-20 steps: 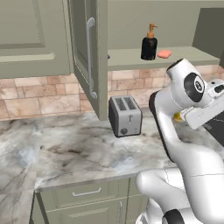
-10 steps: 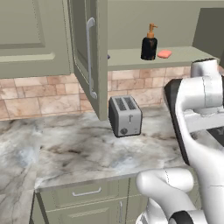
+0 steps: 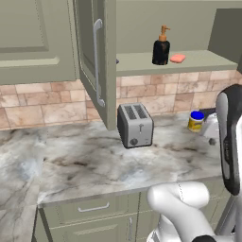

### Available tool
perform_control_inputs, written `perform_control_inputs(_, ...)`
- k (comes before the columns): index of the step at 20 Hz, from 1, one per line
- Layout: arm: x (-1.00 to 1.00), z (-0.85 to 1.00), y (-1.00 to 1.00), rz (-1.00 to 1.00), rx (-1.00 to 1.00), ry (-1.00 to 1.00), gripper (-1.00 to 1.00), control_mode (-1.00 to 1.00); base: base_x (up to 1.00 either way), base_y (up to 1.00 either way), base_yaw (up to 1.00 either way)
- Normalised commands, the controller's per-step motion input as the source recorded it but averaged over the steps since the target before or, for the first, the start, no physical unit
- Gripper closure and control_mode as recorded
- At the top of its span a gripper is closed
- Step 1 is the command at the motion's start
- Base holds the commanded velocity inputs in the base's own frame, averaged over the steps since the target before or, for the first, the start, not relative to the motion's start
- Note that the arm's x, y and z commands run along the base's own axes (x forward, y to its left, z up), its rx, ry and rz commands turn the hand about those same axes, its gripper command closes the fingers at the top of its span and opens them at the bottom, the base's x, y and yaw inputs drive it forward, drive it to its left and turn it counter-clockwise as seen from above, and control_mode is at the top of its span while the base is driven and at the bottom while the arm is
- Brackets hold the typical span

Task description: Pick the bar soap and soap dispenser from the cabinet and place them on the counter.

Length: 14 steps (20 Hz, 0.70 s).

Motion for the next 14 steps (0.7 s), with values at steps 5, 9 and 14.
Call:
perform_control_inputs(5, -0.17, 0.05, 0.24, 0.09, 0.02, -0.34, -1.00, -1.00, 0.00, 0.00, 0.00)
perform_control_inputs(9, 0.02, 0.19, 0.36, 0.02, -0.09, -0.10, -1.00, -1.00, 0.00, 0.00, 0.00)
perform_control_inputs(14, 0.00, 0.37, 0.20, 0.02, -0.11, -0.05, -1.00, -1.00, 0.00, 0.00, 0.00)
